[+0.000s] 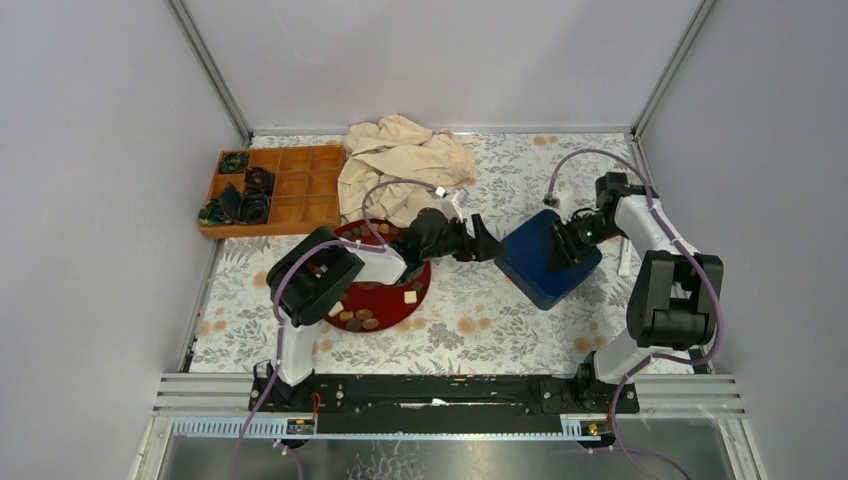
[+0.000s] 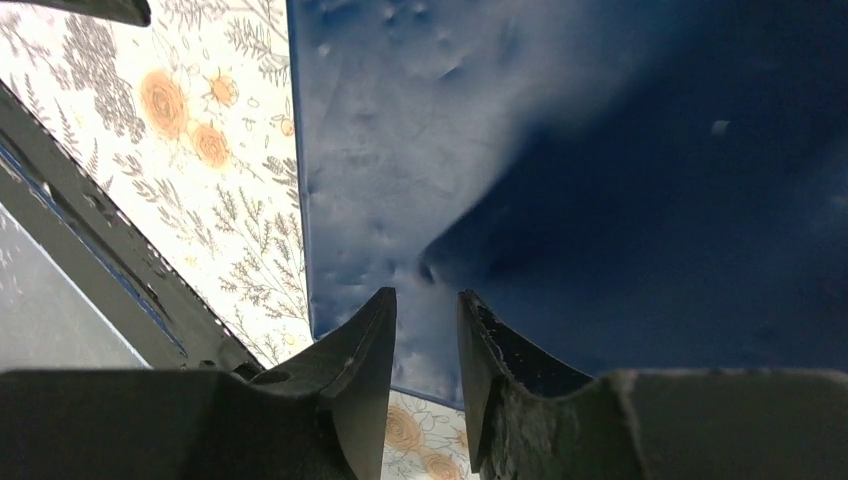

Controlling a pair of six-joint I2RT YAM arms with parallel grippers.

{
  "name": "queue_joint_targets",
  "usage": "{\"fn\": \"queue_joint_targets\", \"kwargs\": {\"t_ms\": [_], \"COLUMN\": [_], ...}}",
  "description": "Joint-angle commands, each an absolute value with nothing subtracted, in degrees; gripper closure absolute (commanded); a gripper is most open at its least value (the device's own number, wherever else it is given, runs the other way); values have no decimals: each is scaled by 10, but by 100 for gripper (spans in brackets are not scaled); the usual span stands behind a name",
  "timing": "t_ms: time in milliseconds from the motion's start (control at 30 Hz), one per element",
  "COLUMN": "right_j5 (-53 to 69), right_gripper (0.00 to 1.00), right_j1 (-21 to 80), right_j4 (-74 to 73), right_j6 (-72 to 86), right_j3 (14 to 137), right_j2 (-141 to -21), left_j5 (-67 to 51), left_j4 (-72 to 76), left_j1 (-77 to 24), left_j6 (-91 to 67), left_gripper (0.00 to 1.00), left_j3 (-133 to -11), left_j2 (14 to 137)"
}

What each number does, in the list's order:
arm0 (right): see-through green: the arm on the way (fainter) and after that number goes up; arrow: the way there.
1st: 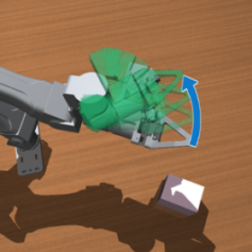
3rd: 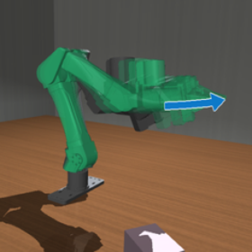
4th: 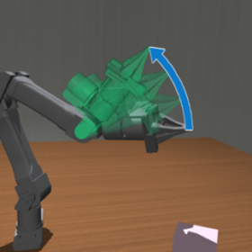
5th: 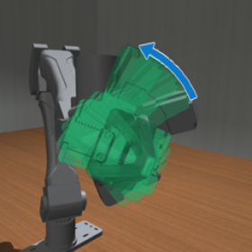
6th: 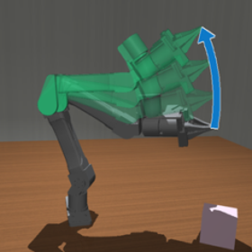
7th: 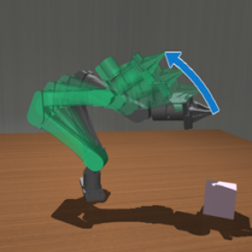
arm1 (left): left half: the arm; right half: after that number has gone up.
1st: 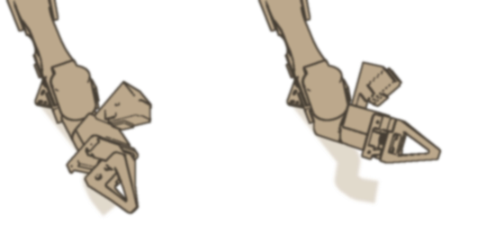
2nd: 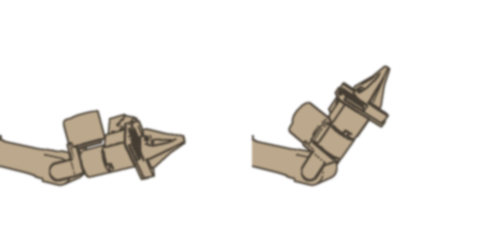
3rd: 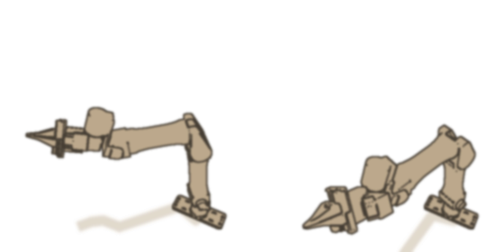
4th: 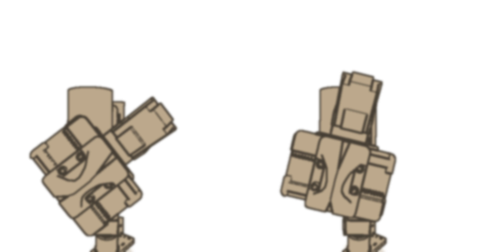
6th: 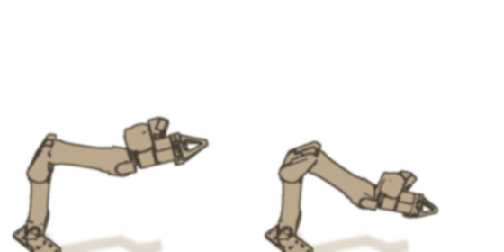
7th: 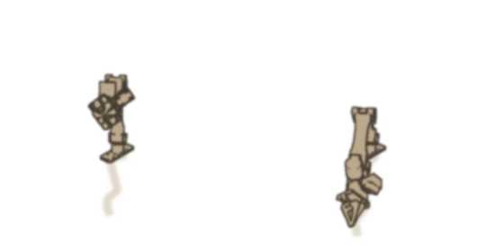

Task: Pack the chocolate
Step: Close the box lid on the packing box.

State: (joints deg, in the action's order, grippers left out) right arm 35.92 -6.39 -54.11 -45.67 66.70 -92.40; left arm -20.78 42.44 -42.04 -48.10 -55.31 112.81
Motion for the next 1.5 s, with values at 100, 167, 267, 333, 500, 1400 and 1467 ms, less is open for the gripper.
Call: {"fn": "queue_joint_targets", "kwargs": {"t_ms": [100, 167, 267, 333, 500, 1400, 1467], "right_j5": [300, 299, 298, 295, 293, 325, 300], "right_gripper": [65, 65, 65, 65, 65, 75, 84], "right_j1": [-24, -21, -15, -14, -14, 34, 53], "right_j4": [-502, -500, -495, -492, -491, -413, -396], "right_j6": [-453, -452, -447, -444, -436, -325, -300], "right_j3": [618, 614, 612, 613, 622, 798, 786], "right_j2": [-927, -931, -931, -931, -934, -915, -959], "left_j5": [-178, -175, -164, -162, -153, -135, -139], "left_j4": [373, 365, 367, 370, 364, 230, 233], "left_j1": [-439, -446, -453, -454, -454, -445, -445], "left_j6": [-484, -489, -501, -511, -504, -450, -452], "left_gripper": [16, 16, 17, 18, 18, 32, 33], "left_j3": [-613, -617, -609, -605, -613, -673, -670], "left_j2": [1182, 1191, 1195, 1198, 1192, 1265, 1266]}}
